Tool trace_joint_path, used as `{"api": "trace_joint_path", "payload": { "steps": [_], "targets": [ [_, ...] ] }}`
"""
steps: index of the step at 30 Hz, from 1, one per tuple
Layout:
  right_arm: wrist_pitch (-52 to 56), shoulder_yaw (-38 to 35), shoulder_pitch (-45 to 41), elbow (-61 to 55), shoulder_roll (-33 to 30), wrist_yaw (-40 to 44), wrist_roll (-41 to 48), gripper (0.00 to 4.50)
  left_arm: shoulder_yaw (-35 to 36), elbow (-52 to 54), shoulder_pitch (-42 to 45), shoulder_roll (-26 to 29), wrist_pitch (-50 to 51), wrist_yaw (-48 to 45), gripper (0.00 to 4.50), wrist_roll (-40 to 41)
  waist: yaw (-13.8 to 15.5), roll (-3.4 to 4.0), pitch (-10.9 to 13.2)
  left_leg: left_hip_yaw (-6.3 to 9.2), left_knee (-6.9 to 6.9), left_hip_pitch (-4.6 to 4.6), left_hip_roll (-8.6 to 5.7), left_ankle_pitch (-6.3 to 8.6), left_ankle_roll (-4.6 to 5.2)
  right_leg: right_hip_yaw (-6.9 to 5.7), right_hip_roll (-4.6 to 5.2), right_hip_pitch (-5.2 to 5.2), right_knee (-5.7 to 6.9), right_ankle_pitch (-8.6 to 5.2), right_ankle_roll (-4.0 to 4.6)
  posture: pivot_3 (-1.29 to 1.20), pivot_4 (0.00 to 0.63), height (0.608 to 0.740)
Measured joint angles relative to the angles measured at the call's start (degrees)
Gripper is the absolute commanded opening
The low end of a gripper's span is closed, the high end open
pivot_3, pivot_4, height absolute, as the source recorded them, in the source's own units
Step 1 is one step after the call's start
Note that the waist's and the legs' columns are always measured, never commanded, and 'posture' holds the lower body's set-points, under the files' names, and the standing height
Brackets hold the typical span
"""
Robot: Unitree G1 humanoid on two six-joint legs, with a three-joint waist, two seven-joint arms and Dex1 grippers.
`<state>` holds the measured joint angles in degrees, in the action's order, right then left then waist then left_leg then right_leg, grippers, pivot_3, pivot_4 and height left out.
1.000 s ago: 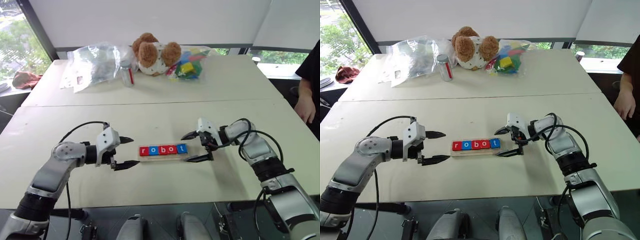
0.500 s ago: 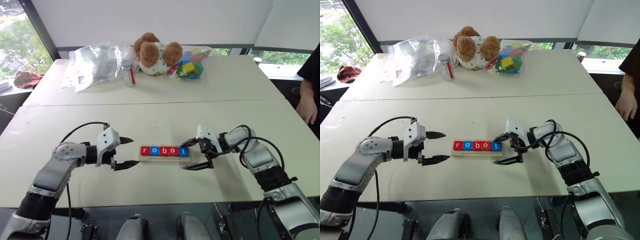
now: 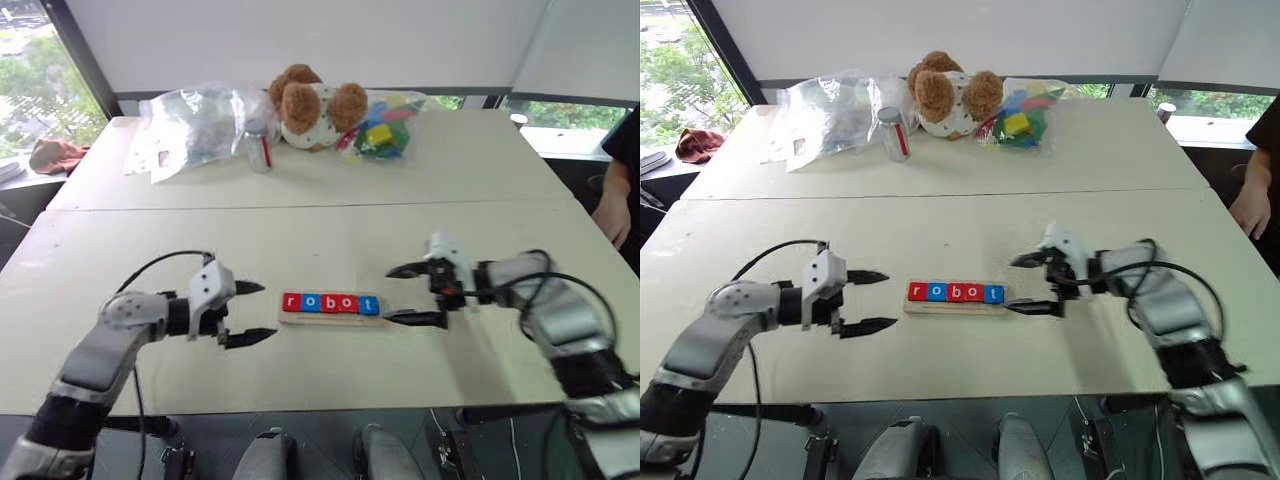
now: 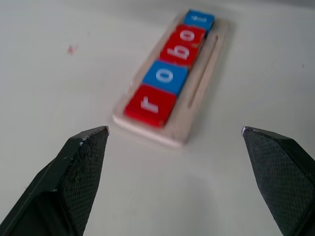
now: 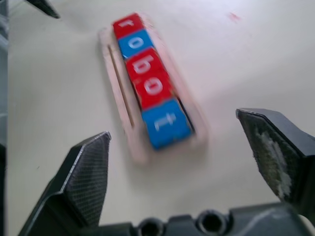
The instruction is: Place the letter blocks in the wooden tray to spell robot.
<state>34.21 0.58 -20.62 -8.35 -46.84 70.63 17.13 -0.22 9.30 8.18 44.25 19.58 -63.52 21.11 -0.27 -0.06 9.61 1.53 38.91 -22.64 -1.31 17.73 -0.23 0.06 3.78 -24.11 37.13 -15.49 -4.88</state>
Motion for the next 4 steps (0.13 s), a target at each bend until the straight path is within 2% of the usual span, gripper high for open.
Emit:
{"api": "trace_joint_path", "payload": {
  "steps": [4],
  "targets": [
    [10.74,-7.65,12.56,-10.68,-2.25,-4.80,4.88,4.47,5.38,3.32,-6.61,1.55,5.44,0.64,4.50,4.59,-0.04,-0.01,-0.01,-0.01,0.01,0.10,0.02,0.01,0.02,0.02,0.03,0.13,-0.02,0.00,0.00,0.00,0.150,0.740]
  ]
}}
